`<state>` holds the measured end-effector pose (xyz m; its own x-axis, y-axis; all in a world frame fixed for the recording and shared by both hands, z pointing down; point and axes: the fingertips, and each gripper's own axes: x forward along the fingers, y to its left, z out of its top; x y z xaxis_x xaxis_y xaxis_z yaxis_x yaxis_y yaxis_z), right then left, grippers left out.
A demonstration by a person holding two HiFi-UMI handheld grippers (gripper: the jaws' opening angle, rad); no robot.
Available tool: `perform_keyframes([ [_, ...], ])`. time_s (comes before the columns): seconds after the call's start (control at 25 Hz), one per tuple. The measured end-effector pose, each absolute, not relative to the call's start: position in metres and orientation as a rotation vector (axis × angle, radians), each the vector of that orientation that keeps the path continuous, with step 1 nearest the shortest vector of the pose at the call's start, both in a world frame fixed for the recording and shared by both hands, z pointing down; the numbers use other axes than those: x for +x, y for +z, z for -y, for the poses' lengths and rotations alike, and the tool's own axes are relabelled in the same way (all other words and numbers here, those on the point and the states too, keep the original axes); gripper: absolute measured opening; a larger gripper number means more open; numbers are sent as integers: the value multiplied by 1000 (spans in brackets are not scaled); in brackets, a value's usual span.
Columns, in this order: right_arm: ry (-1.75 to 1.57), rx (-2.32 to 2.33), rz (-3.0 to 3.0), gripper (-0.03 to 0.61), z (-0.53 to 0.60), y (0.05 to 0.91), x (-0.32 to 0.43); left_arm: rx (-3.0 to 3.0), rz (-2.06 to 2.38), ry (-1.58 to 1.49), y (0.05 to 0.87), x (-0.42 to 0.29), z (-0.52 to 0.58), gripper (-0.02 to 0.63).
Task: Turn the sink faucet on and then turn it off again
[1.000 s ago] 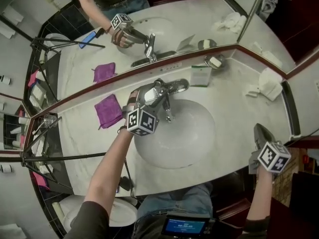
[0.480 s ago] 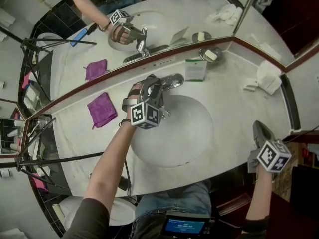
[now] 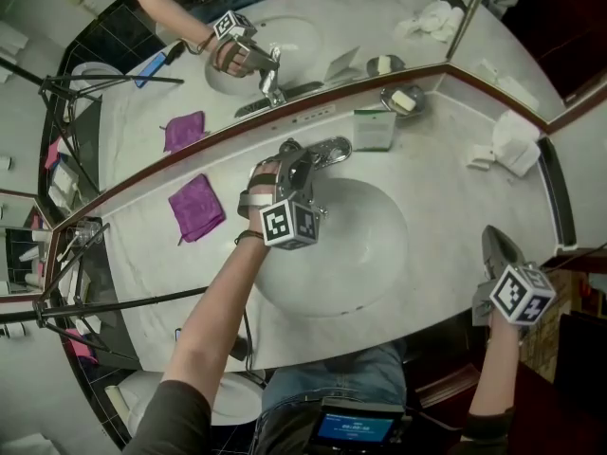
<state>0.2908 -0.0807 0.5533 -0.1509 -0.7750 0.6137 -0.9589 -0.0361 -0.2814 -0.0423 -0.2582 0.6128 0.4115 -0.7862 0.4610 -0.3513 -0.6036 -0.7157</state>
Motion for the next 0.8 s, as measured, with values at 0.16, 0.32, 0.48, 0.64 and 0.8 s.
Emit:
perform_keyframes([
  [0.16,970,1825,1987,18,89,552,284,-2137,-959,-1118,613,-43,258,52],
  [0.32,956,1826,1984,18,93,551,286,-2113,-931,-1124,614,-40,256,52],
  [0.48,948,1826,1983,18,96,550,284,-2042,-862,-1155,620,-35,249,52],
  [0.64,955,1827,1976,18,96,550,282,-1942,-790,-1195,627,-29,243,55],
  [0.8,960,1818,1976,18,96,553,281,-1897,-773,-1204,630,-28,242,54],
])
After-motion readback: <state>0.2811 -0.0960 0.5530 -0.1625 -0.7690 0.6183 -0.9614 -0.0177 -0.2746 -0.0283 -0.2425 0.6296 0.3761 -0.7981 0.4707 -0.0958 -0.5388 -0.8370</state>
